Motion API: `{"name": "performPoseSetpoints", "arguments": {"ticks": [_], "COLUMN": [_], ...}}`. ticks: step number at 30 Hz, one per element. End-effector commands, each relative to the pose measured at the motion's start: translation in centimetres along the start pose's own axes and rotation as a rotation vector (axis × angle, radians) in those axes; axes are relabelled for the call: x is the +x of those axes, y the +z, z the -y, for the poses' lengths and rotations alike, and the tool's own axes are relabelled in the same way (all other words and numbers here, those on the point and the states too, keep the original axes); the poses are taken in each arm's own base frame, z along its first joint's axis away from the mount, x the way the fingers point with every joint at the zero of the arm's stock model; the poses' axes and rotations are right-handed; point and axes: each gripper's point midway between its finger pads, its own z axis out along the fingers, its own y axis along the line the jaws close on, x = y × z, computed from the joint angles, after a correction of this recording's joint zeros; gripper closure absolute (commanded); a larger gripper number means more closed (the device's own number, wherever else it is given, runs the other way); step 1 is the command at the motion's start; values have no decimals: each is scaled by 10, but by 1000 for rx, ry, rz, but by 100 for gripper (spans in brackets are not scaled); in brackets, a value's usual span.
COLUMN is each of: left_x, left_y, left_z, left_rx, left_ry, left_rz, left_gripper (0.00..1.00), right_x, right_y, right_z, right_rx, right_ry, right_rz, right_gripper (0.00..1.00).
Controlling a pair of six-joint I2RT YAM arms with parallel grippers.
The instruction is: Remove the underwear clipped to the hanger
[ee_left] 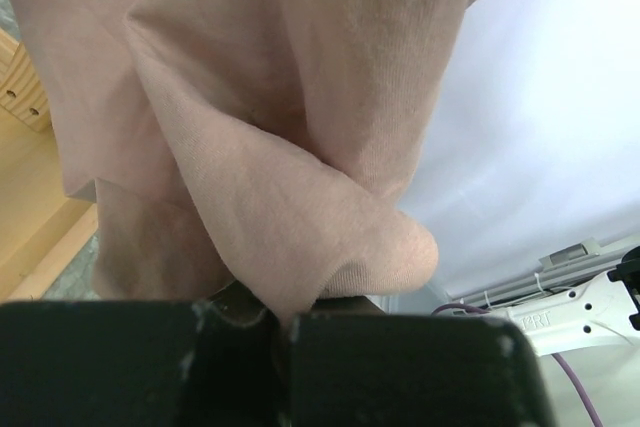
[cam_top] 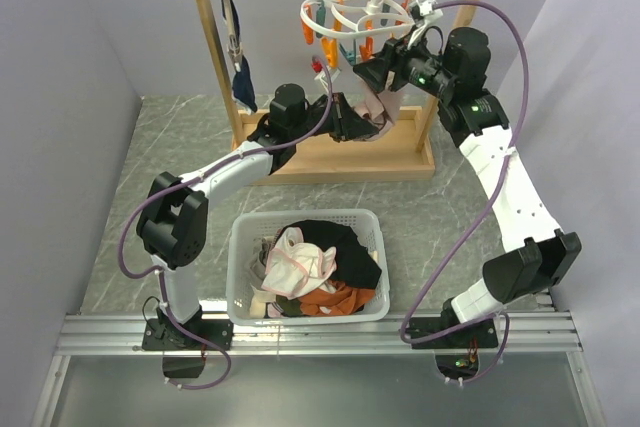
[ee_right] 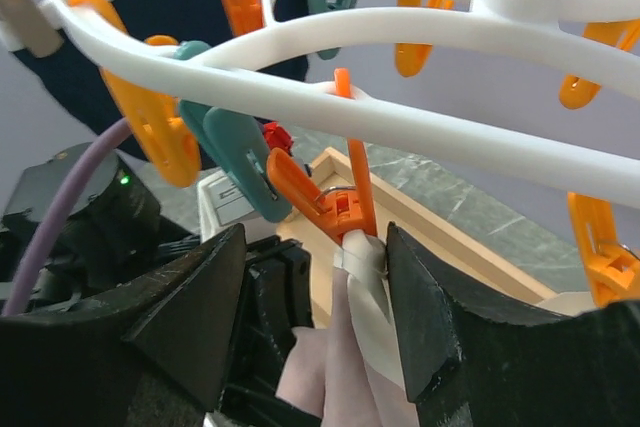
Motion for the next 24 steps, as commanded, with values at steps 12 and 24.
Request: {"name": "performPoseSetpoints", "arguments": {"ticks": [12, 24], "left_x": [-23, -19], "left_y": [-15, -16], "left_z": [47, 44], "left_rx": [76, 74], "left_ry": [71, 63], "left_rz": [46, 41], "left_gripper": [99, 99], "right_x": [-52, -63], "right_y": [16, 26], "right_z": [23, 15], "right_rx": [225, 200], "right_ry": [-98, -92], "right_rz": [170, 193], "right_gripper": [51, 47]}}
